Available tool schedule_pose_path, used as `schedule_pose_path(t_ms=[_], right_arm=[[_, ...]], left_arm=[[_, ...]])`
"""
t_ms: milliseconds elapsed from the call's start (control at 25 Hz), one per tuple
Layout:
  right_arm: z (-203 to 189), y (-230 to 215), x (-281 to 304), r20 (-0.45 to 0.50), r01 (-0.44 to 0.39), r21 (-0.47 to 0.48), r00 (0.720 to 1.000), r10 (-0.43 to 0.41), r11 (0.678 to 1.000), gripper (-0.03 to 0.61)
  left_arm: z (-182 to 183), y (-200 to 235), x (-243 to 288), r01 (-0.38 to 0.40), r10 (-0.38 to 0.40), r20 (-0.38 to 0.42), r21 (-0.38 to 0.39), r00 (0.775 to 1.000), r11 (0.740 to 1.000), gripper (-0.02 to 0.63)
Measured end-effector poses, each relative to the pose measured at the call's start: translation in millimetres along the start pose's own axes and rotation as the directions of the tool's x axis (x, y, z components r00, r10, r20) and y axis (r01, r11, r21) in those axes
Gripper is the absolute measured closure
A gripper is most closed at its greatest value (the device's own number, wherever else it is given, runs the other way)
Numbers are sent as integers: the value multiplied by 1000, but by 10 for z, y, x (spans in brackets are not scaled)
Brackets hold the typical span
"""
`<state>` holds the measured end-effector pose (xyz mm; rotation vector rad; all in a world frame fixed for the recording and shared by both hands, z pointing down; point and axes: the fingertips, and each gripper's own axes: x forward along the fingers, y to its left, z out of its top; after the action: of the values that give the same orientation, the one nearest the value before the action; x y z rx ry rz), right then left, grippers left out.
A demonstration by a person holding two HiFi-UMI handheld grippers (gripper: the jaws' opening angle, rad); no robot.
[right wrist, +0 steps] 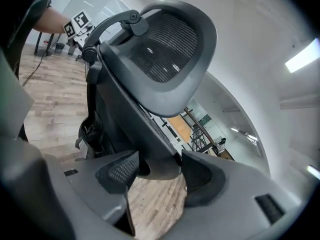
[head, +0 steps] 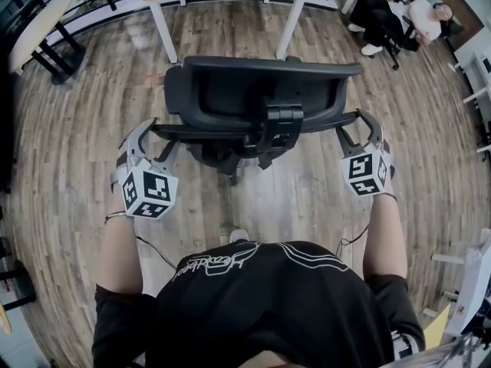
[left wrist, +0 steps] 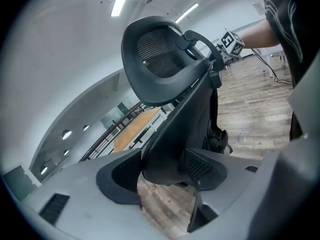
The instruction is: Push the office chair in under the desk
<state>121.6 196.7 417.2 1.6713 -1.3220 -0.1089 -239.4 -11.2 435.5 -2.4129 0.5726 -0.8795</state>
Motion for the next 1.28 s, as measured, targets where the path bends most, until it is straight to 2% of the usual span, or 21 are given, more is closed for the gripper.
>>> schedule_pose_path(t_ms=[200,400,520,800,1080,1280], right_arm=[[-8,-11,40,-2,45,-28,999,-45,999,311],[-27,-20,45,30,90,-6,996,-90,996,312],[-49,-33,63,17,107,-33,994,-106,994,313],[-38,-43,159,22,60,-7,998,-60,998,312],[139,-221,479,57,35,9,998,-35,999,311],[322,-557,823,60,-7,-11,998,8,1000,312]], left_arm=[[-13,5,2,2,-2,-7,31,1000,1000,368],[-11,10,14,9,-9,-1,32,1000,999,370],[-6,18,29,-6,5,7,27,1000,1000,370],[-43,60,139,-18,18,-10,16,1000,1000,370],[-19,359,441,-51,51,-35,6,998,999,370],[145,746,783,-58,58,-83,-1,995,998,370]])
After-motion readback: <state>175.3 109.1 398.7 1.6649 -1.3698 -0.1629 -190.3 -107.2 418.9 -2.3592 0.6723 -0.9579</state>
